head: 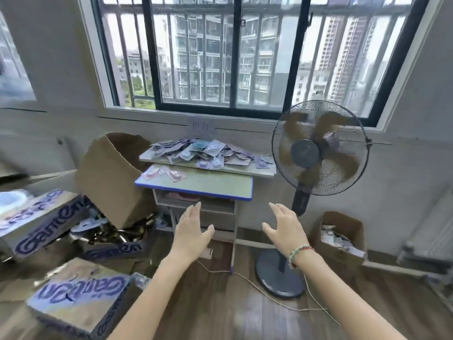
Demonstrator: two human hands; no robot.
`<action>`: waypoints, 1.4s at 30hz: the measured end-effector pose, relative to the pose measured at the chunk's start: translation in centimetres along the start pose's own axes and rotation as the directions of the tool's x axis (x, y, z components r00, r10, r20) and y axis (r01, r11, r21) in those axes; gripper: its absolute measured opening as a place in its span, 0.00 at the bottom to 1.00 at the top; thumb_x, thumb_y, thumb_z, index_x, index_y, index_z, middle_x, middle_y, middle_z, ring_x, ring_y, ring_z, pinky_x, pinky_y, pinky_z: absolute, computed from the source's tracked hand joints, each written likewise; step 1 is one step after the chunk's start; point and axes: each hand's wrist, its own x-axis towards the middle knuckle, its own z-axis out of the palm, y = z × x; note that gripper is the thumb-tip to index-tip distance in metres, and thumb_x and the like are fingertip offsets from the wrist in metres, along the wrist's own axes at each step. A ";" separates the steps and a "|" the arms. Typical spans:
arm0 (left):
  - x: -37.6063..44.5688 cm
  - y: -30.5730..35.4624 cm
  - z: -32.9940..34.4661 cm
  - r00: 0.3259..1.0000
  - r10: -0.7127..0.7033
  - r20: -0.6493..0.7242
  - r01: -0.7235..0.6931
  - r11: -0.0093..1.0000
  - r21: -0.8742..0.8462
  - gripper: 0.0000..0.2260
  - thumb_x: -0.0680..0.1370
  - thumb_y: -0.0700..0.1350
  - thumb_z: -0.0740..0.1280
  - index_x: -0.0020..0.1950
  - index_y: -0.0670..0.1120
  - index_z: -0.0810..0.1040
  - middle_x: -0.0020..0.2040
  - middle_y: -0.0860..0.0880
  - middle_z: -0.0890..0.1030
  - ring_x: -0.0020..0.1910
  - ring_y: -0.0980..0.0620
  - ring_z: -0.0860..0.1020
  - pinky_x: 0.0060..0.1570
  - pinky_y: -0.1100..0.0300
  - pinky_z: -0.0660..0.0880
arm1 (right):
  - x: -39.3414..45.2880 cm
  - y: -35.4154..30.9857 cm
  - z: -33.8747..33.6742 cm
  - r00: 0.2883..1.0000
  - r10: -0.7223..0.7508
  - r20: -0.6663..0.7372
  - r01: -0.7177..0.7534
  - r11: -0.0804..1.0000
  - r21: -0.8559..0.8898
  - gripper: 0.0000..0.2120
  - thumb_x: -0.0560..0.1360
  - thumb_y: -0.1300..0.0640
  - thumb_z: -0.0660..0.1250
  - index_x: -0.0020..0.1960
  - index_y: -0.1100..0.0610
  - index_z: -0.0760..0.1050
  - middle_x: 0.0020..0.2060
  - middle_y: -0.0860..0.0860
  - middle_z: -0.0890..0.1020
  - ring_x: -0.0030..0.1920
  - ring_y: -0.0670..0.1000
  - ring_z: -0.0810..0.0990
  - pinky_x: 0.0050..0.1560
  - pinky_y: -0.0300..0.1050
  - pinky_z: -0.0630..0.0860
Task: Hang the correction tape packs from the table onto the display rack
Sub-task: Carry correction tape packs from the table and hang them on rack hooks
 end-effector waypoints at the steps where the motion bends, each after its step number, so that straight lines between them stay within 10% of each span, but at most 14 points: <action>1: 1.8 -0.7 0.1 1.000 -0.008 0.003 0.008 1.000 0.004 0.32 0.79 0.47 0.66 0.78 0.43 0.55 0.77 0.44 0.60 0.76 0.48 0.57 0.75 0.51 0.55 | 1.9 -0.1 0.6 1.000 0.003 -0.001 -0.003 1.000 -0.002 0.29 0.78 0.51 0.63 0.76 0.57 0.58 0.73 0.53 0.64 0.73 0.52 0.59 0.73 0.42 0.56; 42: 63.2 -17.2 8.4 0.984 -0.159 -0.074 0.163 0.985 0.050 0.30 0.77 0.42 0.68 0.76 0.41 0.61 0.72 0.41 0.66 0.71 0.44 0.65 0.69 0.55 0.60 | 66.7 -0.6 28.9 0.940 0.156 0.302 -0.133 0.987 -0.096 0.36 0.75 0.42 0.64 0.75 0.58 0.54 0.70 0.59 0.63 0.70 0.58 0.62 0.66 0.51 0.67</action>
